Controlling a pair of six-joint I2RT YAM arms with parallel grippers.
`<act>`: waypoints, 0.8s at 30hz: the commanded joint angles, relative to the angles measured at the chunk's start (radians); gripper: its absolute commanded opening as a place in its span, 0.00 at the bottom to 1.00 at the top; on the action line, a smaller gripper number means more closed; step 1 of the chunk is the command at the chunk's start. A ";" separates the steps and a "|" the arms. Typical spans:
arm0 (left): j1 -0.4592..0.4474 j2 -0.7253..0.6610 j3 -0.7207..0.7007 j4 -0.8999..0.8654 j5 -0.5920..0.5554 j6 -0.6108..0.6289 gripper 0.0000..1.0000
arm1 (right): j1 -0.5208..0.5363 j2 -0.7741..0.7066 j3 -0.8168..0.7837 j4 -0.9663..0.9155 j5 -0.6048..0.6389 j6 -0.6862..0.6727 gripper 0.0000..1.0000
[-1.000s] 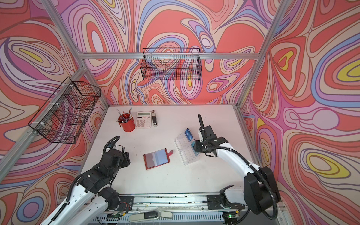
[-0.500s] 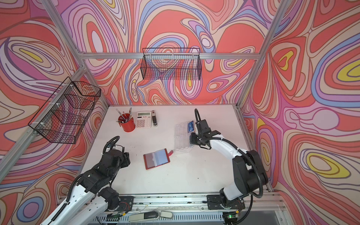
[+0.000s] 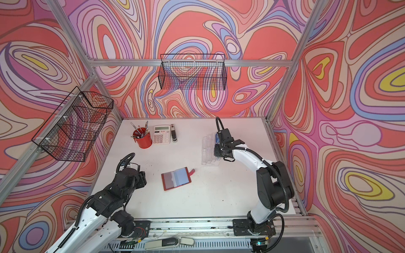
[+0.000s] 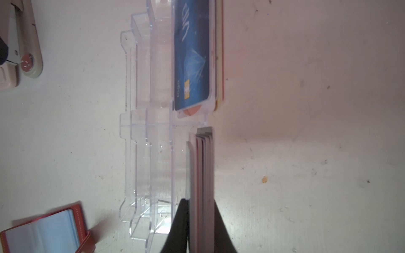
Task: Insert credit cards into a card holder
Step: Move the storage box to the top-center of the table, then pick up the credit card from the storage box.
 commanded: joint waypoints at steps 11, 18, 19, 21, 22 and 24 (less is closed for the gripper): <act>-0.001 -0.010 -0.007 -0.027 -0.020 -0.008 0.64 | -0.004 -0.064 0.023 -0.108 0.010 -0.040 0.25; -0.001 -0.008 -0.007 -0.029 -0.019 -0.009 0.64 | -0.004 -0.102 0.010 -0.113 -0.039 -0.022 0.21; 0.000 -0.010 -0.007 -0.029 -0.017 -0.009 0.64 | -0.004 -0.107 0.008 -0.116 -0.039 -0.022 0.21; 0.000 -0.010 -0.007 -0.029 -0.017 -0.008 0.64 | -0.004 -0.116 0.008 -0.117 -0.043 -0.019 0.19; 0.000 -0.011 -0.007 -0.028 -0.019 -0.008 0.64 | -0.004 -0.117 0.006 -0.115 -0.044 -0.019 0.18; 0.000 -0.011 -0.007 -0.029 -0.018 -0.009 0.64 | -0.004 -0.117 0.002 -0.113 -0.045 -0.019 0.14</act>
